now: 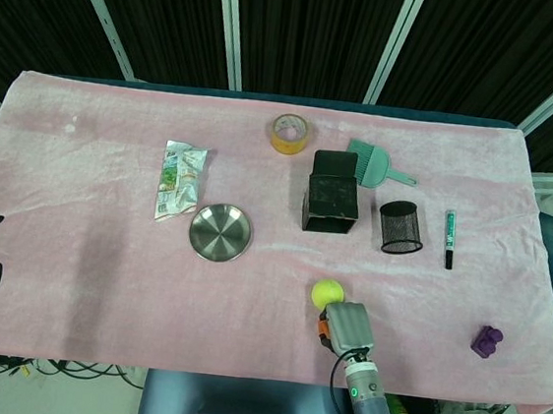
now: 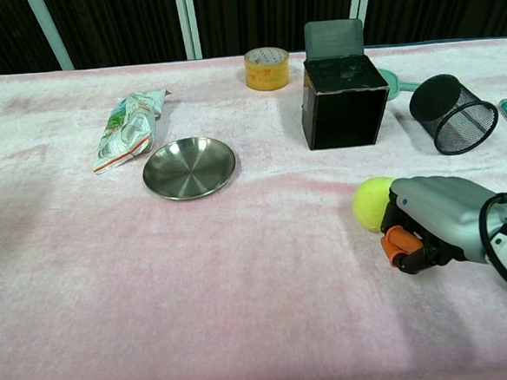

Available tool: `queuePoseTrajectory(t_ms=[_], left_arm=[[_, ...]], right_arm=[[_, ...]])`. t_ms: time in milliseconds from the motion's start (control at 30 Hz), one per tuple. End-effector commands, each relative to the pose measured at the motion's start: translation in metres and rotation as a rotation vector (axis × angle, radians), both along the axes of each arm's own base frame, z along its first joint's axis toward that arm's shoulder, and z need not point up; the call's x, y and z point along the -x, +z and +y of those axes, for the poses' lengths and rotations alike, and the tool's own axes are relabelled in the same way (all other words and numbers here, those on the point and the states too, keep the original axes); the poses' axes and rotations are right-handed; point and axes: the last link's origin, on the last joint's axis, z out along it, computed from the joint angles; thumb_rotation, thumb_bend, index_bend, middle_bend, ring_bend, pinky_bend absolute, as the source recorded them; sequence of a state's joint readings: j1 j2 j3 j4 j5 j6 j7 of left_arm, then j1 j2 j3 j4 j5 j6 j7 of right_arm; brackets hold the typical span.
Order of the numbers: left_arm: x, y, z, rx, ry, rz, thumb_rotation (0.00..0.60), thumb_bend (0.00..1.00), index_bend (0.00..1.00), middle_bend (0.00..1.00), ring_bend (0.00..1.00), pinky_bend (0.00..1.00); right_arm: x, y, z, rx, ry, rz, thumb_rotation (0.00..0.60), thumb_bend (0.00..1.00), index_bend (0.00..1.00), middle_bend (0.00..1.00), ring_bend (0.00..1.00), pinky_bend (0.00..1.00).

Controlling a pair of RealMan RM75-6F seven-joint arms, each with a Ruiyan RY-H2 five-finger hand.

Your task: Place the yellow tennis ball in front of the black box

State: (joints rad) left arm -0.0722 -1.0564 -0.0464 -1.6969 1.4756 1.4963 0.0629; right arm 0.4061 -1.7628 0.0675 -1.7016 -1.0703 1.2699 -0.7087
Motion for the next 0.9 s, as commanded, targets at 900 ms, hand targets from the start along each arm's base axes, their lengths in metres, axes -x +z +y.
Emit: queuePoseTrajectory(t_ms=[900], left_arm=[[0.003,0.001,0.002,-0.006,0.015,-0.004,0.600,0.49,0.13,0.07,0.02,0.00]], right_arm=[[-0.022,-0.037,-0.033,0.020,-0.043,-0.026,0.600,0.69,1.00,0.97,0.92,1.00]])
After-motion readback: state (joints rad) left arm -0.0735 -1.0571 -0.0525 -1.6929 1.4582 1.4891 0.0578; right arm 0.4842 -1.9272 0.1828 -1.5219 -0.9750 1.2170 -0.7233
